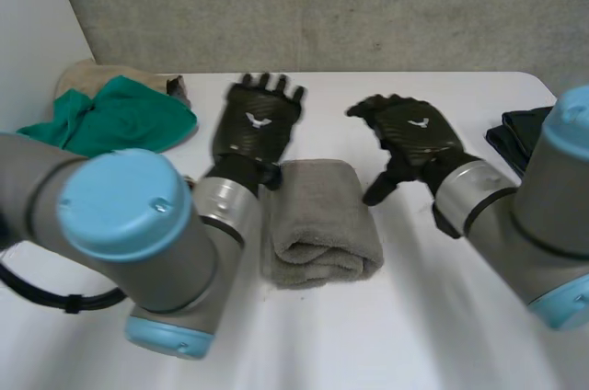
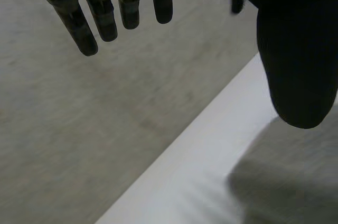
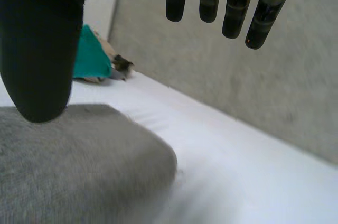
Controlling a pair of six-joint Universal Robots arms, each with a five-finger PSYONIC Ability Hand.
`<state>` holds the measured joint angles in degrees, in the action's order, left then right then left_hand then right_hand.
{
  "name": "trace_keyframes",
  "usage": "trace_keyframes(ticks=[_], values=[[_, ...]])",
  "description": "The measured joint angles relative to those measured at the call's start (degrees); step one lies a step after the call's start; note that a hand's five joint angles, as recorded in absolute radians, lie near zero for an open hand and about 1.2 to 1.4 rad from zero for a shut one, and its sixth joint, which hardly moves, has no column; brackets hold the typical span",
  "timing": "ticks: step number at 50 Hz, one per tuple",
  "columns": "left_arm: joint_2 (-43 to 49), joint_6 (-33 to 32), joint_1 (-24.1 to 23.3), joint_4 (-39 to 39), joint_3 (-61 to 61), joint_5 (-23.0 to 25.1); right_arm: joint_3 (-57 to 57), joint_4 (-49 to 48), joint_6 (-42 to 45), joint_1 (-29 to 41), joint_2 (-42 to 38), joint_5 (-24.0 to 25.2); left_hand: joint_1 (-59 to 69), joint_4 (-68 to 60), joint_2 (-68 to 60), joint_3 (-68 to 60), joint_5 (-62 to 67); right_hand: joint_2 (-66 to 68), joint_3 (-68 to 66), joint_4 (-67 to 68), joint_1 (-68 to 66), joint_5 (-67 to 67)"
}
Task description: Fold the laundry.
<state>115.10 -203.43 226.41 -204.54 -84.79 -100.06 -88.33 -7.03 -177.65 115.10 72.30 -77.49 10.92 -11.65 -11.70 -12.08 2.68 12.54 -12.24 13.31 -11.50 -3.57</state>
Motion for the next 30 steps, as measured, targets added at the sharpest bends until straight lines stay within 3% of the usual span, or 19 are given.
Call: trace_keyframes(ticks=[7,18,30], values=[[6.0,1.34,-2.34,2.15,3.72,2.38,4.24,6.96,0.04,-2.02,-4.54,-0.19,0.0,0.0,0.0,0.0,0.0,0.0,0.0,0.0,0.0,0.0],[11.56,-1.7,-0.05,12.33,6.51,-3.89,13.04,12.66,1.81,0.34,-15.61,0.72,0.0,0.0,0.0,0.0,0.0,0.0,0.0,0.0,0.0,0.0],[14.3,-5.4,1.33,15.39,5.11,-4.57,18.49,14.93,8.35,4.07,-23.95,-0.87,0.0,0.0,0.0,0.0,0.0,0.0,0.0,0.0,0.16,0.0]])
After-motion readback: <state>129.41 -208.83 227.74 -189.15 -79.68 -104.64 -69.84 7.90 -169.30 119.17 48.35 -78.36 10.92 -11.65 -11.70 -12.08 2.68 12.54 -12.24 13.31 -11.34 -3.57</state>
